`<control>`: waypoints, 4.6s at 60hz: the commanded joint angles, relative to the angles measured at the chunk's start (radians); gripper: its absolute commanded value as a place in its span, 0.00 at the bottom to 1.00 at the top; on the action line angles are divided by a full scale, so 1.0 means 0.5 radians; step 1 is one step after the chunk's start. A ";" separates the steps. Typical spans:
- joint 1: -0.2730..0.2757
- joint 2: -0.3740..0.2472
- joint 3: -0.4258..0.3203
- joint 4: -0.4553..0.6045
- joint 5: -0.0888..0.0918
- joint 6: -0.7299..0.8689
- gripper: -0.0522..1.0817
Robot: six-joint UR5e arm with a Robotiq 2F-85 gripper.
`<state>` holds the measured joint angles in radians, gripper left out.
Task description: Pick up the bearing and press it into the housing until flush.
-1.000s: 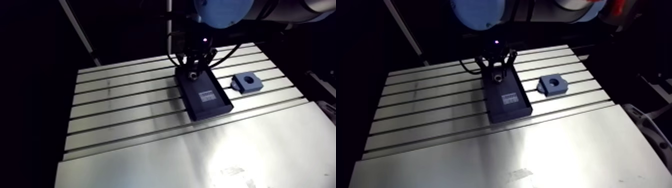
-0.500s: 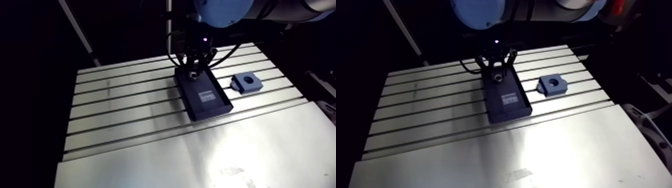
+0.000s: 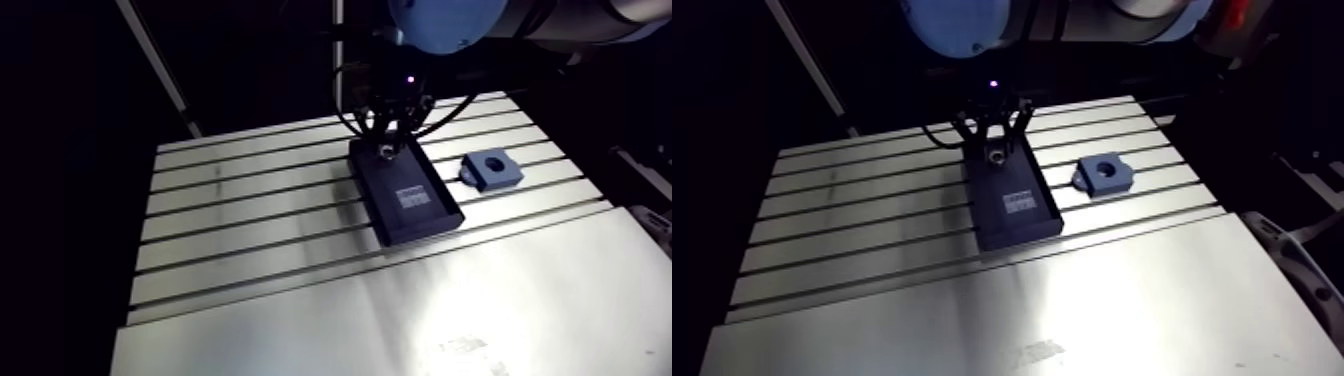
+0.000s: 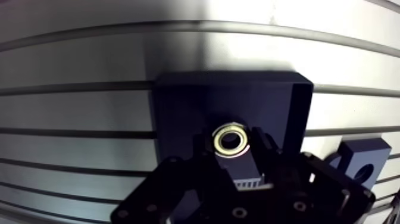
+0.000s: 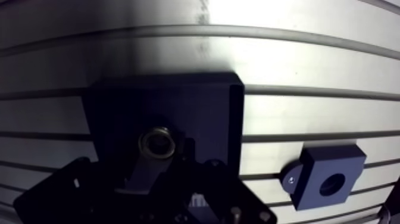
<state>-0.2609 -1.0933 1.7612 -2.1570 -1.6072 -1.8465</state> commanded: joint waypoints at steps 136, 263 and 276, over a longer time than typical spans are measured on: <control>-0.684 -0.267 0.099 0.089 -0.008 -0.478 0.65; -0.679 -0.094 0.131 -0.057 -0.021 -0.463 0.65; -0.678 -0.097 0.133 -0.057 -0.018 -0.463 0.65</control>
<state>-0.6008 -1.1412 1.8274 -2.1853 -1.6166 -2.0779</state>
